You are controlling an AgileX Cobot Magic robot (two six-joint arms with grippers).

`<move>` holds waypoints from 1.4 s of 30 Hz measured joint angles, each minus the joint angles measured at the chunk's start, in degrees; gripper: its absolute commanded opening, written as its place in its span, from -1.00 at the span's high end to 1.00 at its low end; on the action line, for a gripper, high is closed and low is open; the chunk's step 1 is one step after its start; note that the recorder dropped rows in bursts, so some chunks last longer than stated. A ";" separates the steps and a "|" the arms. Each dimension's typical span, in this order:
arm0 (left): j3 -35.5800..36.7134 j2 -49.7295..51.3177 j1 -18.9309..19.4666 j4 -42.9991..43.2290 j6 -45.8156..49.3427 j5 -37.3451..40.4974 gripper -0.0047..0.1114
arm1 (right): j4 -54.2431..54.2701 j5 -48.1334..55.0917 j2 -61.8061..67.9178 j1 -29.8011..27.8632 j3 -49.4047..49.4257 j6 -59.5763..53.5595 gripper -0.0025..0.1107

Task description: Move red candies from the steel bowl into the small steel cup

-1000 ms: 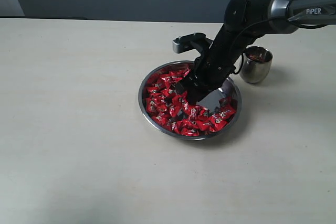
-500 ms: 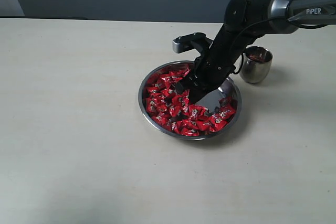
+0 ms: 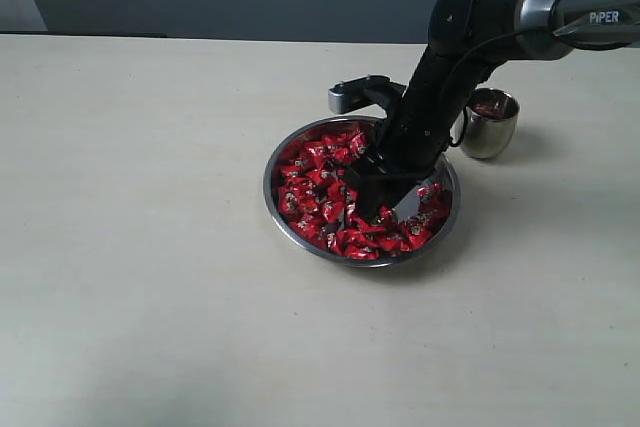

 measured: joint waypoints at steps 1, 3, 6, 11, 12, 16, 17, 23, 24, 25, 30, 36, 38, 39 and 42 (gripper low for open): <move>0.00 0.00 0.00 0.00 0.00 0.00 0.91 | 0.00 0.35 0.00 0.00 0.00 -0.11 0.09; 0.00 0.00 0.00 0.00 0.00 0.00 0.91 | 0.00 0.91 0.00 0.00 0.00 -0.11 0.23; 0.00 0.00 0.00 0.00 0.00 0.00 0.91 | 0.00 1.31 0.00 0.00 0.00 -0.11 0.40; 0.00 0.00 0.00 0.00 0.00 0.00 0.91 | 0.00 2.96 0.00 0.00 0.00 -0.11 0.36; 0.00 0.00 0.00 0.00 0.00 0.00 0.91 | 0.00 3.11 0.00 0.00 0.00 -0.11 0.36; 0.00 0.00 0.00 0.00 0.00 0.00 0.91 | -1.56 3.34 0.00 0.09 0.00 -0.11 0.36; 0.00 0.00 0.00 0.00 0.00 0.00 0.91 | -2.24 3.23 0.00 0.09 0.00 -0.11 0.36; 0.00 0.00 0.00 0.00 0.00 0.00 0.91 | -5.87 1.21 0.00 0.09 0.00 2.35 0.36; 0.00 0.00 0.00 0.00 0.00 0.00 0.91 | -6.05 1.00 0.00 0.09 0.00 2.60 0.36; 0.00 0.00 0.00 0.00 0.00 0.00 0.91 | -6.21 0.98 0.00 0.09 0.00 2.72 0.36; 0.00 0.00 0.00 0.00 0.00 0.00 0.91 | -8.25 0.83 0.00 0.09 0.00 3.29 0.36; 0.00 0.00 0.00 0.00 0.00 0.00 0.91 | -10.72 -0.05 0.00 0.09 0.00 3.69 0.36; 0.00 0.00 0.00 0.00 0.00 0.00 0.91 | -11.04 -0.58 0.00 0.09 0.00 3.69 0.36; 0.00 0.00 0.00 0.00 0.00 0.00 0.91 | -11.15 -0.83 0.00 0.09 0.00 3.69 0.36; 0.00 0.00 0.00 0.00 0.00 0.00 0.91 | -11.38 -1.46 0.00 0.09 0.00 3.69 0.70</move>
